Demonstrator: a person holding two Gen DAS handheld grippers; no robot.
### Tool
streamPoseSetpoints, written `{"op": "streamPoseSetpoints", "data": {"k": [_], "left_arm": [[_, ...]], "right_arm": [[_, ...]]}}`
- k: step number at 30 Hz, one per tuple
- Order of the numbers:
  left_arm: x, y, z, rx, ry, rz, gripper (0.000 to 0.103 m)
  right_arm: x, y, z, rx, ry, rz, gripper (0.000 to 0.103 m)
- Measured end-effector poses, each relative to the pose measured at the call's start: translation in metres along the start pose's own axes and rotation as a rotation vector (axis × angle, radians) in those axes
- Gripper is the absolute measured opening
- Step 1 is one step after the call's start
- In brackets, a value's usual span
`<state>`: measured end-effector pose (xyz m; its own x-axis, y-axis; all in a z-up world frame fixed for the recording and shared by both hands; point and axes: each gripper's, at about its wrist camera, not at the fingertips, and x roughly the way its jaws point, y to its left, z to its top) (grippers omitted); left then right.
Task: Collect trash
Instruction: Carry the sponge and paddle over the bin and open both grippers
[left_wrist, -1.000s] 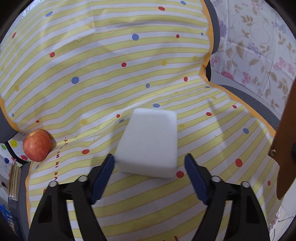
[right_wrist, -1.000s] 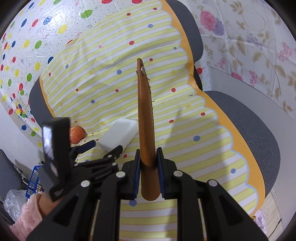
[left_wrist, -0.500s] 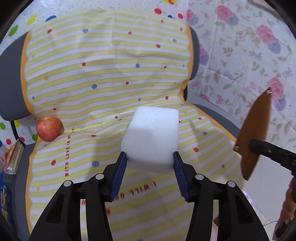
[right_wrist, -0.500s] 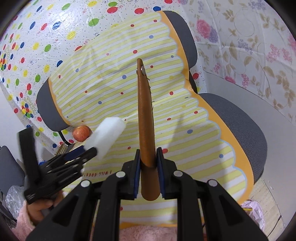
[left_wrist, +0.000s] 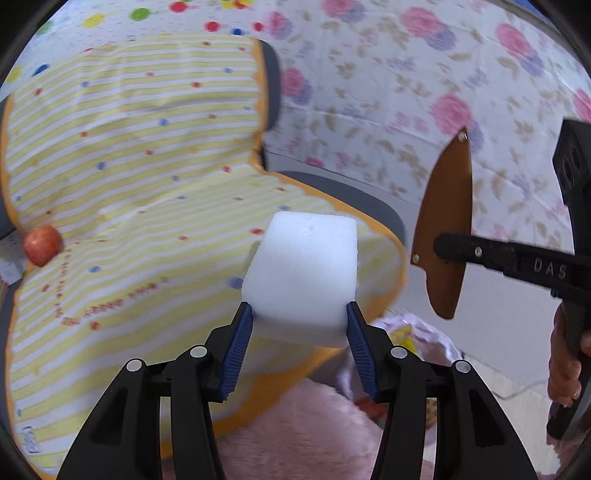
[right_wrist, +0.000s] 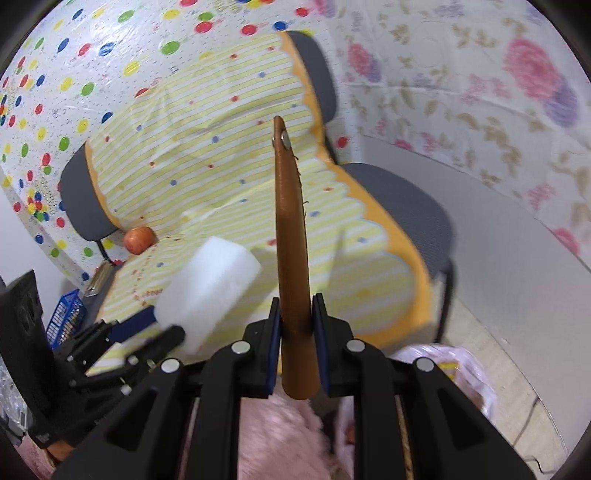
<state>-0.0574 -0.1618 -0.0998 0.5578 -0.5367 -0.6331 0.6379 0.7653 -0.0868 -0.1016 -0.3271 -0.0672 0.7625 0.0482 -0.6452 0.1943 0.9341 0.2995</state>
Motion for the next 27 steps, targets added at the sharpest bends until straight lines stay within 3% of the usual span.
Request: {"op": "streamPoseSetpoints", "data": {"k": [11,16,21,27], "left_arm": [[0.057,-0.082,-0.018,0.188,0.154,-0.173,0.054],[0.087,-0.105,-0.02,0.232,0.203,-0.187,0.056],[0.119,-0.117,-0.021,0.24,0.249,-0.178,0.068],[0.117,-0.109,-0.022,0.226,0.251,-0.17,0.071]], "right_arm": [[-0.029,-0.072,-0.052,0.148,0.024,-0.134,0.017],[-0.036,-0.095,-0.061,0.187,0.019,-0.165,0.017],[-0.037,-0.112,-0.066,0.218,0.021,-0.174,0.017],[-0.036,-0.122,-0.071,0.237,0.023,-0.177,0.017]]}}
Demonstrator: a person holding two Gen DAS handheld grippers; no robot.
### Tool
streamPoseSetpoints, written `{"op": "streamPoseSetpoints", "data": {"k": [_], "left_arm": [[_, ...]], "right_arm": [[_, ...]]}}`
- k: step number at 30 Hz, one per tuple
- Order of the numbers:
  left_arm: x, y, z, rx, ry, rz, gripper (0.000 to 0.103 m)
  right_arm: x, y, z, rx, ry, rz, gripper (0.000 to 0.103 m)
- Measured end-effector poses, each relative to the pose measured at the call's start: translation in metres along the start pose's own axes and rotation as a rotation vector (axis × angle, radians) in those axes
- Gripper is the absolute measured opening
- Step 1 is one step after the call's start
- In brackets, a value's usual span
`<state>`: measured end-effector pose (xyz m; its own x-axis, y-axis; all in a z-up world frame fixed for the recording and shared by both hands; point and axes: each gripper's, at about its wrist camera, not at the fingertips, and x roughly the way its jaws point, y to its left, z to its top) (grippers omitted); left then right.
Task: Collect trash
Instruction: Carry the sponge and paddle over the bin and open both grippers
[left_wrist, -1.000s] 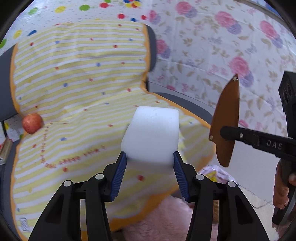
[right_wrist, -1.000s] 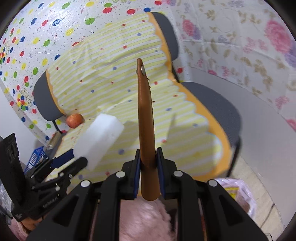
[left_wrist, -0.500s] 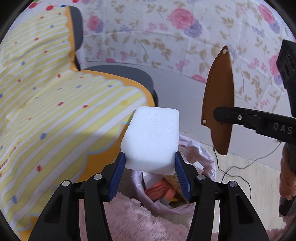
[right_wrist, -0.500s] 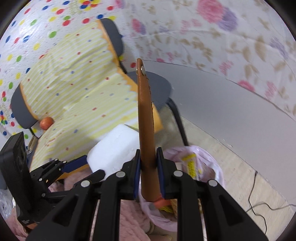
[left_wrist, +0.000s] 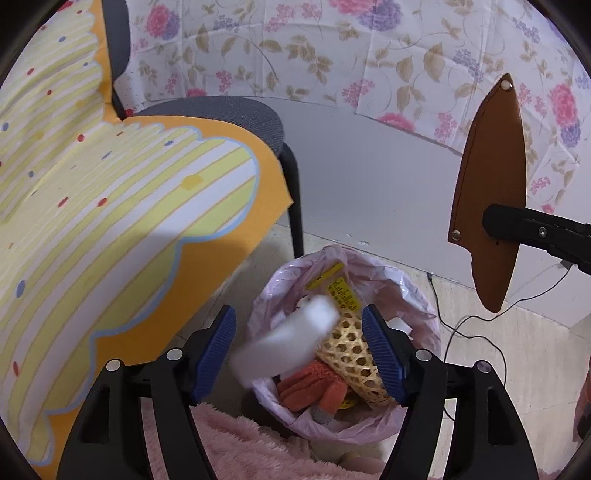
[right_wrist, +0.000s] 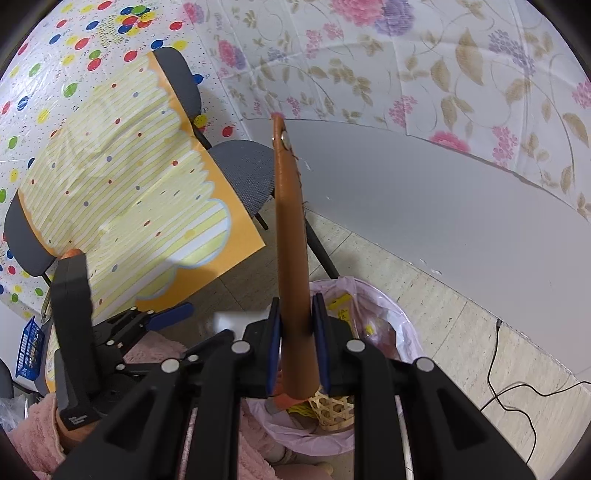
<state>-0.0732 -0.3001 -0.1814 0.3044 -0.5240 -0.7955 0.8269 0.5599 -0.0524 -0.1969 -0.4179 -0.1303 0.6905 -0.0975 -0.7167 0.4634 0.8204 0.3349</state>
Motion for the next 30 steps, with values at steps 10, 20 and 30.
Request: {"op": "streamPoseSetpoints", "data": {"k": [10,20,30], "left_arm": [[-0.056,0.04,-0.005,-0.119,-0.11,0.074,0.079],[-0.075,0.056,0.0,-0.176,-0.155,0.103,0.08],[-0.073,0.042,-0.004,-0.142,-0.144,0.109,0.086]], "right_arm": [[0.021,0.006,0.004,-0.099,-0.022,-0.093,0.018],[0.034,0.001,-0.001,-0.116,0.024,-0.102,0.024],[0.024,0.0,0.001,-0.137,0.016,-0.149,0.053]]}}
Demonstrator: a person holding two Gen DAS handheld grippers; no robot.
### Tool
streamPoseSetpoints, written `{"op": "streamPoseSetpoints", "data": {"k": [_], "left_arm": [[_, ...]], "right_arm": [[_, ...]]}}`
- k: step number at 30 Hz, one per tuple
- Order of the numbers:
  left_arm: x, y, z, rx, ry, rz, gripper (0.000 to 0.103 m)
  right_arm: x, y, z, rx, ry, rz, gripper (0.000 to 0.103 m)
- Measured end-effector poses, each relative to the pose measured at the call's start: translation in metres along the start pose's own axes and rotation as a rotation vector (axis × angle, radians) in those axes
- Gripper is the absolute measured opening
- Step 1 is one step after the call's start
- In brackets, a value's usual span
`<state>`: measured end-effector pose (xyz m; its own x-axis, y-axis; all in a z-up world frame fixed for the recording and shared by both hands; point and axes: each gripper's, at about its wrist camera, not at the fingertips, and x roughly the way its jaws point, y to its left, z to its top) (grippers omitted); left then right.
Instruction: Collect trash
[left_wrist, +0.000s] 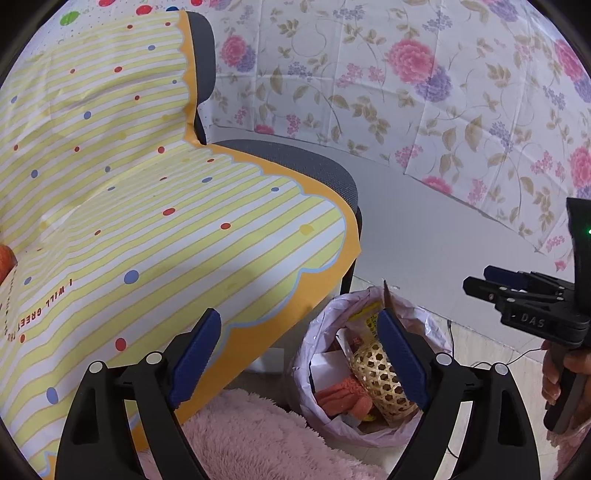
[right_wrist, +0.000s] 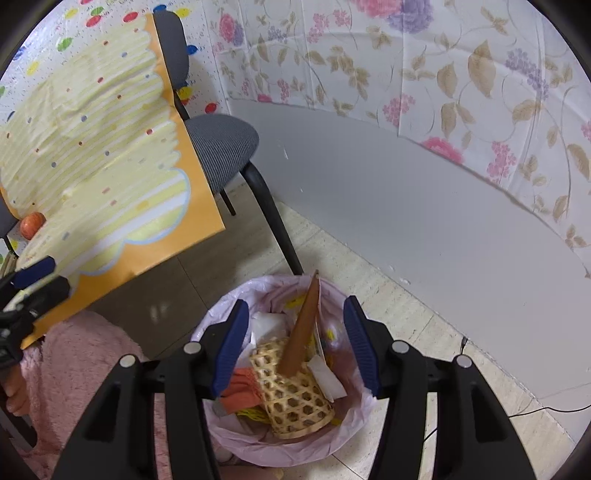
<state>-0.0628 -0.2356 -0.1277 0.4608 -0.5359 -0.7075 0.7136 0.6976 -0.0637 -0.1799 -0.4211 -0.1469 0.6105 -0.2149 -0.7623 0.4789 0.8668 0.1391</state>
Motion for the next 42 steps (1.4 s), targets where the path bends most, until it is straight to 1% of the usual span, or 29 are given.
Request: {"op": "streamPoseSetpoints", "data": {"k": [3,7,8,9,10,12,13,15,16,19,20,24,27,33,35,38,42], "left_arm": [[-0.005,0.001,0.0,-0.005,-0.002,0.008,0.087],[-0.016,0.008,-0.001,-0.023,0.013,0.046,0.088],[-0.019,0.01,-0.001,-0.03,0.018,0.062,0.088],[-0.024,0.013,-0.001,-0.037,0.02,0.075,0.088],[-0.03,0.017,0.0,-0.049,0.019,0.088,0.088],[-0.041,0.024,0.0,-0.069,0.02,0.123,0.088],[-0.049,0.03,0.001,-0.084,0.019,0.148,0.089],[-0.061,0.038,0.001,-0.109,0.016,0.184,0.09],[-0.07,0.043,0.001,-0.126,0.013,0.206,0.09],[-0.093,0.057,0.001,-0.163,0.003,0.258,0.09],[-0.099,0.059,0.001,-0.171,0.002,0.273,0.092],[-0.124,0.071,-0.001,-0.208,0.0,0.329,0.092],[-0.138,0.078,-0.005,-0.234,0.007,0.363,0.092],[-0.16,0.097,-0.014,-0.294,0.015,0.416,0.093],[-0.17,0.104,-0.017,-0.314,0.01,0.444,0.095],[-0.185,0.114,-0.023,-0.338,0.004,0.493,0.095],[-0.202,0.127,-0.03,-0.379,-0.001,0.53,0.097]], "right_arm": [[-0.015,0.004,0.006,-0.003,-0.02,0.037,0.053],[-0.033,0.02,0.013,-0.028,-0.027,0.082,0.053],[-0.038,0.025,0.015,-0.042,-0.027,0.089,0.057],[-0.044,0.032,0.016,-0.058,-0.03,0.104,0.064],[-0.049,0.038,0.017,-0.07,-0.033,0.117,0.067],[-0.061,0.052,0.021,-0.102,-0.048,0.149,0.08],[-0.068,0.059,0.023,-0.121,-0.058,0.162,0.083],[-0.081,0.077,0.027,-0.168,-0.087,0.186,0.095],[-0.088,0.088,0.03,-0.194,-0.105,0.2,0.097],[-0.1,0.111,0.038,-0.248,-0.133,0.241,0.097],[-0.103,0.121,0.041,-0.268,-0.137,0.266,0.097],[-0.107,0.148,0.051,-0.315,-0.124,0.311,0.097],[-0.11,0.163,0.055,-0.34,-0.125,0.316,0.097],[-0.119,0.178,0.059,-0.348,-0.142,0.301,0.097],[-0.119,0.183,0.059,-0.363,-0.142,0.299,0.097],[-0.119,0.195,0.058,-0.393,-0.144,0.292,0.097],[-0.115,0.213,0.054,-0.43,-0.132,0.319,0.097]]}}
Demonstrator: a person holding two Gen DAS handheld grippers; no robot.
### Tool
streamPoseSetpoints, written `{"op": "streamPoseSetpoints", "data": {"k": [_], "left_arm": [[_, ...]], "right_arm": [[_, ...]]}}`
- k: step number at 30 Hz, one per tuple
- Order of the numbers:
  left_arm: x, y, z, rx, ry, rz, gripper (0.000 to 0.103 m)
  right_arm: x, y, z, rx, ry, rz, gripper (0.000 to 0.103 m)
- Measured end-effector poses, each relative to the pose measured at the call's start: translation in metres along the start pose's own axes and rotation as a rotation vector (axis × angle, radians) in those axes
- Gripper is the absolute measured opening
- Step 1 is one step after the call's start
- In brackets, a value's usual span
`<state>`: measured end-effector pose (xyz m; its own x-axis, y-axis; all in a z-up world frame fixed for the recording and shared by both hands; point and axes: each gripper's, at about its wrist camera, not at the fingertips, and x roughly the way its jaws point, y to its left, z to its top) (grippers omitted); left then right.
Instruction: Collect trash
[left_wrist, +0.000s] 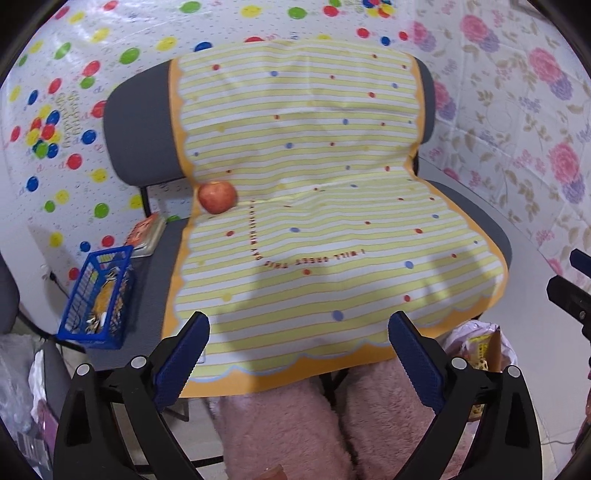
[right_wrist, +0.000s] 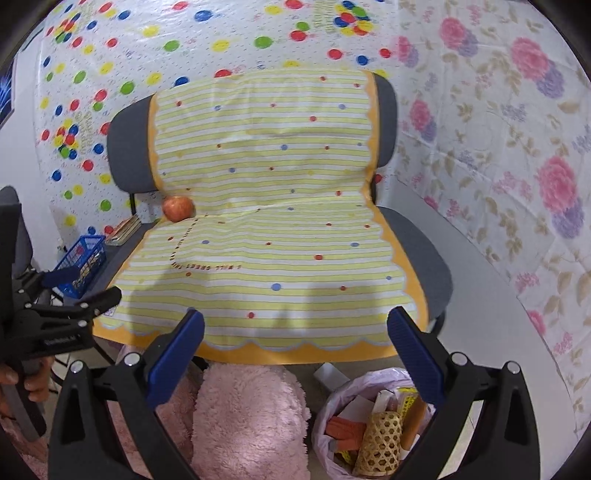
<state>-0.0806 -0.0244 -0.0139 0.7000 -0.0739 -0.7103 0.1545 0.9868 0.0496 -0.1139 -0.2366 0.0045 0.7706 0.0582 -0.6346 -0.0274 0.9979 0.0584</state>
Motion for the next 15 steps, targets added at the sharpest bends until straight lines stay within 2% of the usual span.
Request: {"op": "streamPoseSetpoints", "data": {"k": [8,15], "left_arm": [[-0.008,0.019,-0.002,-0.044,-0.02,0.039,0.097],[-0.008,0.025,-0.002,-0.057,-0.028,0.044,0.097]], "right_arm": [[0.006,0.02,0.009,-0.027,-0.014,0.028,0.097],[0.01,0.026,0.01,-0.037,-0.009,0.032,0.097]]}}
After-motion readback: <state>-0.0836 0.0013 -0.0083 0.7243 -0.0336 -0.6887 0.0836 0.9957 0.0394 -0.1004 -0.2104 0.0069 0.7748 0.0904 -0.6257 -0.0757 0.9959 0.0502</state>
